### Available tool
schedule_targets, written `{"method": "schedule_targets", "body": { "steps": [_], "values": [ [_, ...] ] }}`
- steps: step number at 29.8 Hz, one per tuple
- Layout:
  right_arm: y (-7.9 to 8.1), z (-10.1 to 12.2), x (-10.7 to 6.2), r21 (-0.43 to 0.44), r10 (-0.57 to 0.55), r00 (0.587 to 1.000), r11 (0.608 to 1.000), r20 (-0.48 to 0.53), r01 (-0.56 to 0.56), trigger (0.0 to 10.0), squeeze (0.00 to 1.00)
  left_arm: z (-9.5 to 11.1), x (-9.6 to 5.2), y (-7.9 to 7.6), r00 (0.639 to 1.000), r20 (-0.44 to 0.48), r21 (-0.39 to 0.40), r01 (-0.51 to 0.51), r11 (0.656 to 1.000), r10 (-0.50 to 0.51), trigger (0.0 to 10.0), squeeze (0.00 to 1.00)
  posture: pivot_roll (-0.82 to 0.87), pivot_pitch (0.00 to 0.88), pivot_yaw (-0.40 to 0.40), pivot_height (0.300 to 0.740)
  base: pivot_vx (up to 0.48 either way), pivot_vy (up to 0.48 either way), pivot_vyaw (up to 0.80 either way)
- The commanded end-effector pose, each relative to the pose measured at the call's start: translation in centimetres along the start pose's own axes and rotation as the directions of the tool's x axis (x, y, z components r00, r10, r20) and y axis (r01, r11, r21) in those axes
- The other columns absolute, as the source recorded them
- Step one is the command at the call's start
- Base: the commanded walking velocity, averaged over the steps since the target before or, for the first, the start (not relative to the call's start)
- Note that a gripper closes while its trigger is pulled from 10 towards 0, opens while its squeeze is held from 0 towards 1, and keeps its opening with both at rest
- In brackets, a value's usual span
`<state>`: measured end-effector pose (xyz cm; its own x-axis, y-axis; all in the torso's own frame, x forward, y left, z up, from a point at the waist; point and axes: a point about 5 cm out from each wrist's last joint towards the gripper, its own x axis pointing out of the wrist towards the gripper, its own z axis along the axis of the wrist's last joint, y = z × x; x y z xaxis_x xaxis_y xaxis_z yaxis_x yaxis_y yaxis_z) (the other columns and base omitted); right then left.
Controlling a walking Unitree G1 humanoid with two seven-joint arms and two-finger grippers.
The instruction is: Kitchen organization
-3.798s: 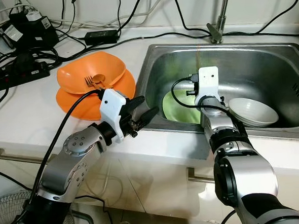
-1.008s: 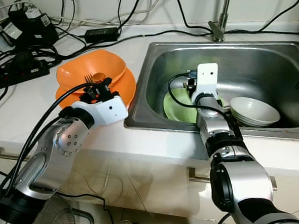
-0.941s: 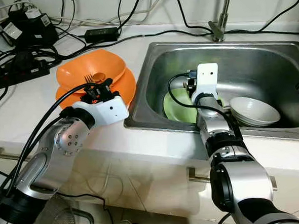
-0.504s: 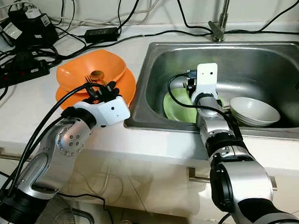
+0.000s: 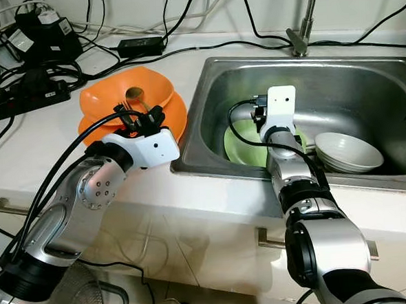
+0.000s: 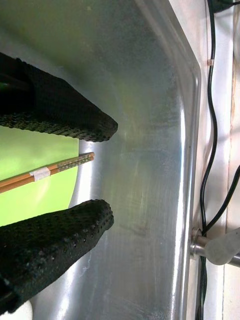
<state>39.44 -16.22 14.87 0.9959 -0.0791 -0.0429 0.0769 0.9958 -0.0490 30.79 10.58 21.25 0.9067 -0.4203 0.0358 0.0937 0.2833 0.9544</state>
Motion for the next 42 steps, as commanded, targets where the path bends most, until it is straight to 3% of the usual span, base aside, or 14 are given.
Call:
{"method": "schedule_targets", "body": {
  "steps": [1,11,12,13,17,24,25,28,29,30,38,42],
  "values": [
    [0.1,0.0,-0.1,0.01,-0.005,1.0,1.0,0.005,0.005,10.0,0.0,0.1,0.1,1.4,0.997,0.013,0.03,-0.071,0.997,0.071,0.0,0.0,0.19,0.021,0.081,0.74,0.0,0.0,0.0],
    [0.0,0.1,0.0,0.012,-0.008,1.0,1.0,0.01,0.008,10.0,0.0,0.9,0.2,3.0,0.978,0.073,0.055,-0.201,0.978,0.197,0.0,0.0,0.2,0.013,0.08,0.74,0.0,0.0,0.0],
    [0.1,0.1,0.0,0.012,-0.008,1.0,1.0,0.011,0.007,10.0,0.0,1.1,0.2,3.2,0.974,0.09,0.051,-0.213,0.976,0.208,9.1,0.0,0.2,0.012,0.08,0.74,0.0,0.0,0.0],
    [0.1,0.2,0.0,0.013,-0.006,1.0,1.0,0.014,0.006,10.0,0.0,1.5,0.3,3.1,0.971,0.125,0.03,-0.208,0.978,0.203,10.0,0.0,0.19,0.01,0.08,0.74,0.0,0.0,0.0],
    [0.2,0.1,-0.1,0.01,-0.008,1.0,1.0,0.018,0.008,10.0,0.0,2.2,0.2,2.4,0.972,0.172,0.035,-0.17,0.985,0.162,10.0,0.0,0.19,0.008,0.081,0.74,0.0,0.0,0.0],
    [0.2,0.0,-0.1,0.017,-0.017,1.0,1.0,0.027,0.016,10.0,0.0,3.7,-0.1,0.9,0.955,0.286,-0.093,-0.053,0.994,0.078,10.0,0.0,0.19,0.012,0.08,0.74,0.0,0.0,0.0],
    [0.0,0.3,-0.1,0.004,-0.027,0.999,1.0,0.046,0.027,10.0,0.0,4.5,-0.4,0.6,0.939,0.333,-0.203,-0.013,0.979,0.081,10.0,0.0,0.19,0.016,0.081,0.74,0.0,0.0,0.0],
    [-0.3,0.8,-0.1,-0.027,-0.038,0.995,0.999,0.088,0.04,10.0,0.0,5.4,-0.6,1.2,0.92,0.366,-0.364,0.001,0.931,0.143,10.0,0.0,0.19,0.021,0.082,0.74,0.0,0.0,0.0],
    [-0.8,1.1,-0.1,-0.006,-0.071,0.991,0.997,0.114,0.073,10.0,0.3,5.7,-0.5,1.6,0.913,0.371,-0.421,0.001,0.907,0.172,10.0,0.0,0.19,0.021,0.082,0.74,0.0,0.0,0.0],
    [-1.2,1.3,-0.1,0.007,-0.091,0.988,0.996,0.127,0.091,10.0,1.0,5.7,-0.5,1.7,0.911,0.377,-0.419,0.008,0.908,0.166,10.0,0.0,0.18,0.023,0.083,0.74,0.0,0.0,0.0],
    [-2.3,2.9,-0.2,-0.007,-0.149,0.961,0.988,0.232,0.155,10.0,1.0,6.3,-0.6,1.9,0.89,0.426,-0.414,0.036,0.91,0.159,10.0,0.0,0.18,0.018,0.087,0.74,0.0,0.0,0.0],
    [-2.4,3.8,-0.3,-0.064,-0.138,0.941,0.984,0.307,0.166,10.0,1.0,6.4,-0.6,2.2,0.886,0.421,-0.499,0.049,0.866,0.193,10.0,0.0,0.17,0.018,0.087,0.74,0.0,0.0,0.0]
  ]
}}
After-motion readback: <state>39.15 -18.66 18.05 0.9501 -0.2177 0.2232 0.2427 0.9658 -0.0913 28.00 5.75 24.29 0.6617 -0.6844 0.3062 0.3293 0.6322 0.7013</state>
